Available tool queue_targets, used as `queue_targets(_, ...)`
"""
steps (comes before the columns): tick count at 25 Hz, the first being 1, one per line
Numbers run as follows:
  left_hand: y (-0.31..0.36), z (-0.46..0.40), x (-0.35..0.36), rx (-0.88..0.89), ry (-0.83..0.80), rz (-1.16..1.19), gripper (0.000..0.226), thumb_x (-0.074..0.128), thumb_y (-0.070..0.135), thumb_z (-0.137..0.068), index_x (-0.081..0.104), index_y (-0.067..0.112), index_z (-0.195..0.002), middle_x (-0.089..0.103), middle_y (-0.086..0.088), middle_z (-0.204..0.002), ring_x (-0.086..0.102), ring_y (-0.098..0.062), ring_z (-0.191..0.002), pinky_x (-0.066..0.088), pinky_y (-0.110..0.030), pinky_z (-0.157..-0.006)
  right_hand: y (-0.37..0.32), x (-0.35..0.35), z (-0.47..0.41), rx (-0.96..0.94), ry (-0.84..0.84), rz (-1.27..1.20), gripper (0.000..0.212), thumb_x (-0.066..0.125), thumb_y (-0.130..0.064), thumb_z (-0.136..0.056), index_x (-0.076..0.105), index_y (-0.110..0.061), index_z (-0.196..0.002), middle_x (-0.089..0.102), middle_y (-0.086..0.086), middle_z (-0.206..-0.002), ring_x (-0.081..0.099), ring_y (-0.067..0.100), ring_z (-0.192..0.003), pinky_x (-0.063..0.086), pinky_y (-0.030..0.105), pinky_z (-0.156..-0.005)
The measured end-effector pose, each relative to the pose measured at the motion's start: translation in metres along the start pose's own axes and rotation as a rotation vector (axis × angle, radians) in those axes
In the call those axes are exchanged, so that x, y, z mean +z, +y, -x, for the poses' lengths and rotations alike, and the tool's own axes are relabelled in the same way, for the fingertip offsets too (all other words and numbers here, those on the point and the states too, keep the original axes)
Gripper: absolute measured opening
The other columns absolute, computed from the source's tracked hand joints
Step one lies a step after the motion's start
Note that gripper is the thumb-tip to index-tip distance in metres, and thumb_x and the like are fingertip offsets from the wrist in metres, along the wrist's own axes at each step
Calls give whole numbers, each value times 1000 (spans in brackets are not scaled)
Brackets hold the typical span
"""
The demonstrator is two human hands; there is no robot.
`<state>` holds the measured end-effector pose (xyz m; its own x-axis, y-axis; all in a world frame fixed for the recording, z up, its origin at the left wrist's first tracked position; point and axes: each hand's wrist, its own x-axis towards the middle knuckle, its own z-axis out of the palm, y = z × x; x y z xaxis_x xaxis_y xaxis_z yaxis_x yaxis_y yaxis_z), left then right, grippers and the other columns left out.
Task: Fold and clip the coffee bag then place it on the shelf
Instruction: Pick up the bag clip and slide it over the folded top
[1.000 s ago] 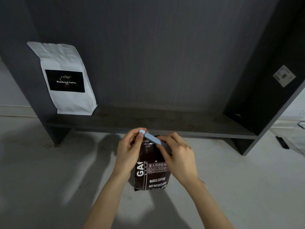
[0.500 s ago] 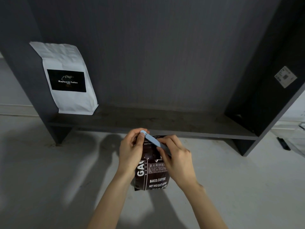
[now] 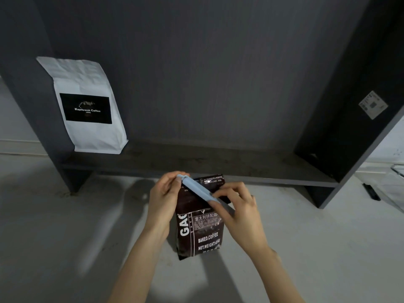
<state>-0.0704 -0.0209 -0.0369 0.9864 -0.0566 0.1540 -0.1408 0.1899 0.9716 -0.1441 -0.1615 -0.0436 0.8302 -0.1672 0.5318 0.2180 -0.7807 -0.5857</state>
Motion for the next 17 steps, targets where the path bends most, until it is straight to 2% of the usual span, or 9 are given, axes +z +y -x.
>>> queue_targets(2,-1,0,0,5,-1,6,26,48,4,-87,61,23,-76,67,7,-87,62,9,-77,46,-3,-71,9,-4,4,37,-12,-60,13,66,-29,-76,63,-19,-84,51,-8,-94,55,4,-80,42,15,-68)
queue_targets(6,-4,1,-1,4,27,9,23,49,9,-88,63,24,-78,68,9,-90,62,9,-81,46,-3,-73,20,-8,13,59,-54,-108,9,68,-21,-76,64,-18,-83,50,-11,-93,54,-3,-83,40,3,-62)
queue_targets(10,-5,0,-1,-10,53,20,24,49,11,-88,63,27,-77,68,11,-90,62,5,-84,47,-10,-75,20,-11,18,80,-99,-175,13,68,-14,-77,64,-20,-87,53,-13,-93,58,4,-81,44,7,-59)
queue_targets(13,-4,0,-2,-26,45,31,23,50,12,-88,63,28,-78,68,10,-92,62,5,-87,45,-17,-81,19,-15,19,138,-108,-224,19,66,-13,-78,60,-31,-84,61,-12,-89,59,4,-79,46,9,-59)
queue_targets(17,-7,5,-9,5,-58,-27,29,50,5,-86,62,32,-85,65,16,-97,59,10,-91,46,-6,-78,19,-22,17,250,-60,-342,23,63,-13,-80,57,-35,-77,64,-13,-73,59,-1,-65,44,7,-56)
